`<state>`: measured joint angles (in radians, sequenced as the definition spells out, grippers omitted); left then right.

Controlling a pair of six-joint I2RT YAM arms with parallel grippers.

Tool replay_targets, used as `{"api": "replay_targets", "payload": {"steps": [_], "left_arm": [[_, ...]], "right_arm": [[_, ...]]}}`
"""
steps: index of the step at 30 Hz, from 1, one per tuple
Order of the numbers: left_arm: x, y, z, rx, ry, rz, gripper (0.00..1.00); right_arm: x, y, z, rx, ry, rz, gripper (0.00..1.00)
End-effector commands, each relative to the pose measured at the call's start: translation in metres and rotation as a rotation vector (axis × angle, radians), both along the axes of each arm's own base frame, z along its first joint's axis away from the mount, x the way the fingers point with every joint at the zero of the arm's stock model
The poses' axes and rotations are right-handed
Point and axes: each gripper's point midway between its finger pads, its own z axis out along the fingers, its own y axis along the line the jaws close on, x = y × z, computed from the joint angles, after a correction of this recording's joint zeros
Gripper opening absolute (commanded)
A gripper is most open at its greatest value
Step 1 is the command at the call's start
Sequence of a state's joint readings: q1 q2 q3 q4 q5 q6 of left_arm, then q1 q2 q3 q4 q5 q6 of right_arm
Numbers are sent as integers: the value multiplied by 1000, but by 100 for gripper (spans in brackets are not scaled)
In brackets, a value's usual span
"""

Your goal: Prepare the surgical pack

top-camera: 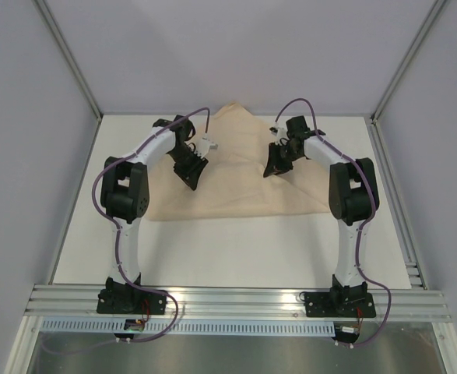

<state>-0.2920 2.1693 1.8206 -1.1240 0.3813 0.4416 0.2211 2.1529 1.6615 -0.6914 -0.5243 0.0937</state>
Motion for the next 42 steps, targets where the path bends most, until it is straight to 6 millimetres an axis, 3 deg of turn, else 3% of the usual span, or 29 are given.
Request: {"api": "replay_targets", "payload": {"steps": [1, 9, 15, 20, 24, 27, 28, 31, 32, 36, 38, 39, 42], "left_arm": [[-3, -1, 1, -10, 9, -32, 42], [0, -8, 7, -43, 20, -22, 0], [21, 1, 9, 31, -55, 57, 0], [50, 15, 15, 122, -174, 125, 0], [55, 20, 21, 149, -198, 139, 0], [55, 19, 33, 138, -222, 140, 0], [53, 18, 36, 129, -222, 137, 1], [49, 15, 45, 104, -226, 127, 23], [47, 16, 49, 105, -230, 126, 26], [39, 15, 64, 91, -259, 131, 28], [28, 12, 68, 89, -276, 116, 25], [17, 12, 59, 100, -251, 106, 23], [-8, 5, 43, 113, -188, 62, 19]], "right_arm": [[25, -2, 11, 6, -91, -47, 0], [30, -2, 11, 3, -99, -73, 1], [34, -4, 10, -3, -99, -98, 3], [36, -9, 11, -32, -107, -122, 26], [37, -19, 19, -85, -130, -142, 46], [40, -29, 37, -134, -187, -156, 55], [41, -34, 50, -155, -219, -164, 58], [44, -44, 68, -201, -275, -192, 61], [42, -48, 80, -209, -299, -202, 61], [29, -64, 97, -279, -338, -264, 58], [17, -64, 103, -302, -352, -280, 48], [2, -55, 90, -298, -321, -246, 38], [-24, -35, 70, -258, -258, -196, 24]]}}
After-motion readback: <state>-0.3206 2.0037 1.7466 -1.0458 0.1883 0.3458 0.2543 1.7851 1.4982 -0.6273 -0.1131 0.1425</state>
